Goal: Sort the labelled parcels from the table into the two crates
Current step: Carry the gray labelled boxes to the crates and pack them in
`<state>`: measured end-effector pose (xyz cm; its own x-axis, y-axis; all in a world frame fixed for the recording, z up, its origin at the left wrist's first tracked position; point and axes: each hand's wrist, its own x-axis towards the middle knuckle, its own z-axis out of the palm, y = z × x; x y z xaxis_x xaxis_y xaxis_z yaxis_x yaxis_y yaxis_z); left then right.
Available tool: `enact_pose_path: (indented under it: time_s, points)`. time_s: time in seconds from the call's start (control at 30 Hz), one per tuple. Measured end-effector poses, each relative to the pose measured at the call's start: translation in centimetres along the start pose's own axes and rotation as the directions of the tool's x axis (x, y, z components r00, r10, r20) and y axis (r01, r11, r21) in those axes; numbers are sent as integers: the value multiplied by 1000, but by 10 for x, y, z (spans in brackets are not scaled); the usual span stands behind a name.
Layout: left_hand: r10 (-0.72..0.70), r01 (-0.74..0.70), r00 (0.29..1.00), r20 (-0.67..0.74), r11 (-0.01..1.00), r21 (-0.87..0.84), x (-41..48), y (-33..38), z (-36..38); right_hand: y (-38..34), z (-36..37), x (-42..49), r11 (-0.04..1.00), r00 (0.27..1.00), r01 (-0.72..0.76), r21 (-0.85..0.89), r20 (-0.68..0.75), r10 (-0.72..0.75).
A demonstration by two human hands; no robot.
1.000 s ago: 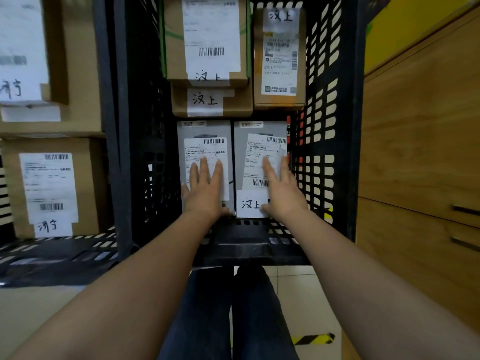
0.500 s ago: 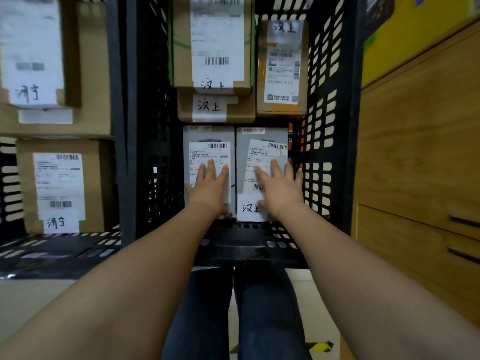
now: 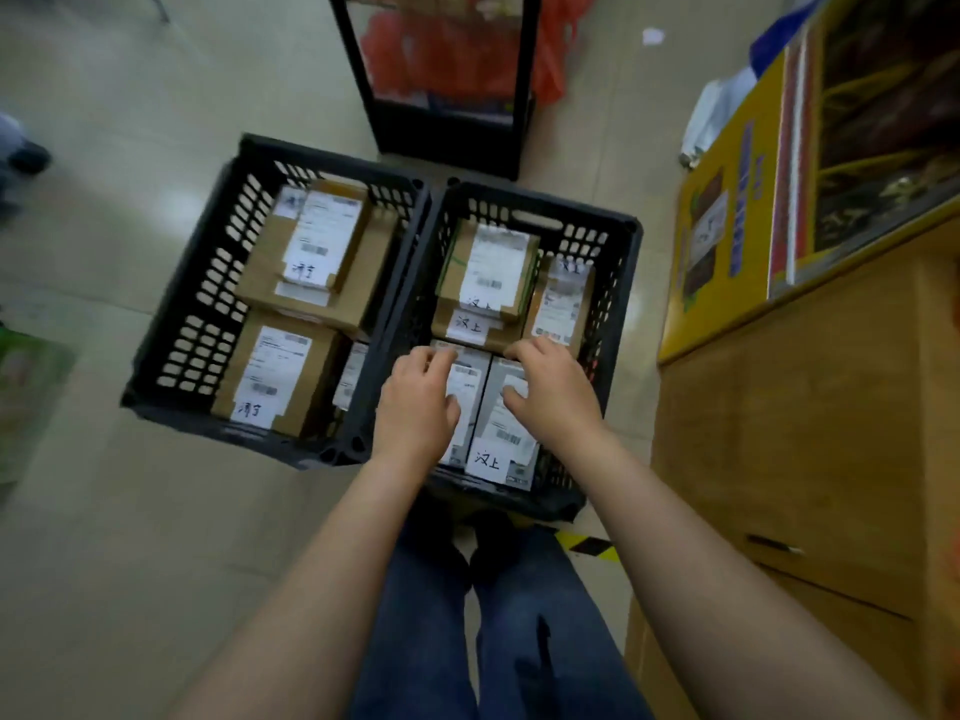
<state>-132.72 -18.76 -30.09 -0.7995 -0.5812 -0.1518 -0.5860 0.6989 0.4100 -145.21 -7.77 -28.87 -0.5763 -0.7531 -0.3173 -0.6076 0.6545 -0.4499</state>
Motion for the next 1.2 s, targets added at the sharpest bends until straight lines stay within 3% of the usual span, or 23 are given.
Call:
enact_pose_path:
  time_s: [0.17, 0.37, 0.63, 0.83, 1.2]
  points:
    - [-100, 82, 962, -254, 994, -78, -56, -5, -86, -77, -47, -25, 968, 965, 250, -7, -77, -250]
    - [-380, 314, 796, -470, 925, -215, -134, -33, -165, -184, -68, -48, 846, 842, 532, -41, -76, -534]
    - [-588, 533, 464, -662, 783, -322, -284, -72, -232, -332, -44, -120, 540, 538, 842, 19, 65, -841]
    - [-609, 693, 205, -766, 643, -326, -434, -91, -266, -429, 1, -221, 267, 256, 961, 67, 133, -957]
    - [-649, 843, -79, -757, 362, -398, -681, -81, -268, -532, 94, -441, -83, -122, 967, 240, 150, -981]
